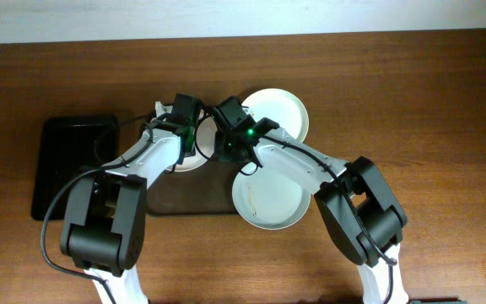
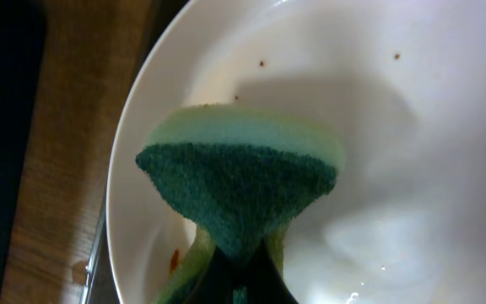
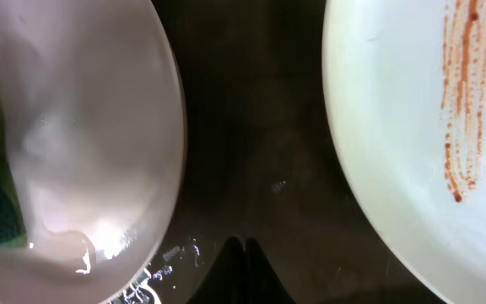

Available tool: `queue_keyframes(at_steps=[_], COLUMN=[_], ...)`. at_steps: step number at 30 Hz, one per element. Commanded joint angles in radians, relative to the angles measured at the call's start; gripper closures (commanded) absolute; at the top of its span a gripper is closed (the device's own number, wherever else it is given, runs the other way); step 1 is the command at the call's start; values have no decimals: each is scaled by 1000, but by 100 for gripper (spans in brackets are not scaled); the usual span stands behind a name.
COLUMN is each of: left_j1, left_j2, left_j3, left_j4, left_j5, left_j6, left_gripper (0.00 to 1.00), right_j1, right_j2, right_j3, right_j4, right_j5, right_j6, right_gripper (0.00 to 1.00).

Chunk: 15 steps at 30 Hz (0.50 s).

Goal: Clean dirty plates on tray and stack at the side
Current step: 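Scrub the held plate with the sponge in the left gripper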

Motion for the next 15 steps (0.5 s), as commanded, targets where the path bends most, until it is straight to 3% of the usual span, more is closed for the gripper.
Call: queue_keyframes(at_steps=[1,4,7,10,13,15], left_j1=[8,10,10,10,10,10], left_j2=[35,35,35,35,35,35], left_j3=[-17,-17,-17,-17,-17,-17], left_j4=[-65,-101,-143,-143,-143,-147], left_j5=[144,229,251,271,272,267], left_j6=[-13,-14,-48,-50,-50,-49], left_gripper=[100,99,99,100,99,99], right_j1=[-15,-48,-60,-61,-61,-63], right_j2=[2,2,65,121,130,134], right_j3=[5,5,5,5,5,5], right_j4=[63,149,176,203,191,168], right_j5=[-55,-108,-150,-211,-230,-224], right_j6=[11,11,12,58,92,114], right_gripper=[95,72,64,65,92,96])
